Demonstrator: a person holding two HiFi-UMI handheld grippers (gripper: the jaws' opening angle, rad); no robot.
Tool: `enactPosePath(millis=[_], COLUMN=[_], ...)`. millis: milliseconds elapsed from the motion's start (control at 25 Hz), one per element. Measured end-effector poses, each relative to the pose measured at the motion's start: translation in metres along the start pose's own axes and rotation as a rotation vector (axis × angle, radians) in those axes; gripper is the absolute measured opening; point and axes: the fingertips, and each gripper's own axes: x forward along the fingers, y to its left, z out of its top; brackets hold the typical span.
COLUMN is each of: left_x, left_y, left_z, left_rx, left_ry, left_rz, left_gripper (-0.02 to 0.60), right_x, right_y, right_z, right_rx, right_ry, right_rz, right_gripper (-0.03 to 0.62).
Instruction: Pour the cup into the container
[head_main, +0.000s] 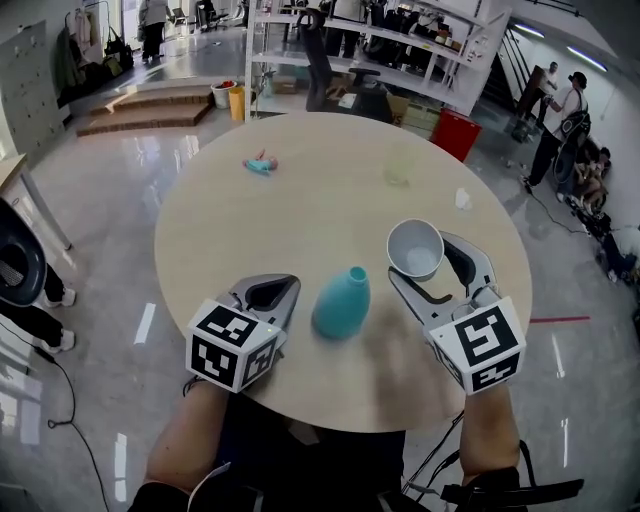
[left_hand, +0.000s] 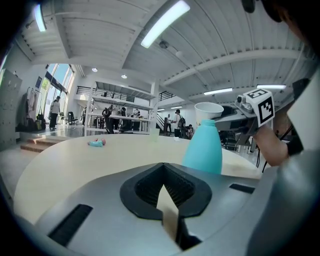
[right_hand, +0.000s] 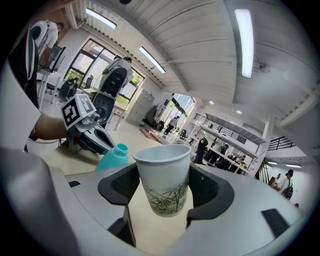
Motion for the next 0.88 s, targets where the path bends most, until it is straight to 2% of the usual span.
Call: enactPosePath(millis=[280, 880], left_x=[0.005, 0.007], left_y=[-0.003, -0.008], left_z=[-0.004, -0.007], left_rx=[-0.004, 0.002], left_ry=[0.035, 0.057], left_rz=[-0.027, -0.055], left_gripper=[0.0, 0.0], right_x=[0.004, 0.007], right_y=[0.013, 0.02], right_z=[0.014, 0.021], right_rx=[-0.162, -0.335], right_ry=[0.023, 0.068], right_rz=[0.002, -0.015], right_gripper=[0.311, 0.311])
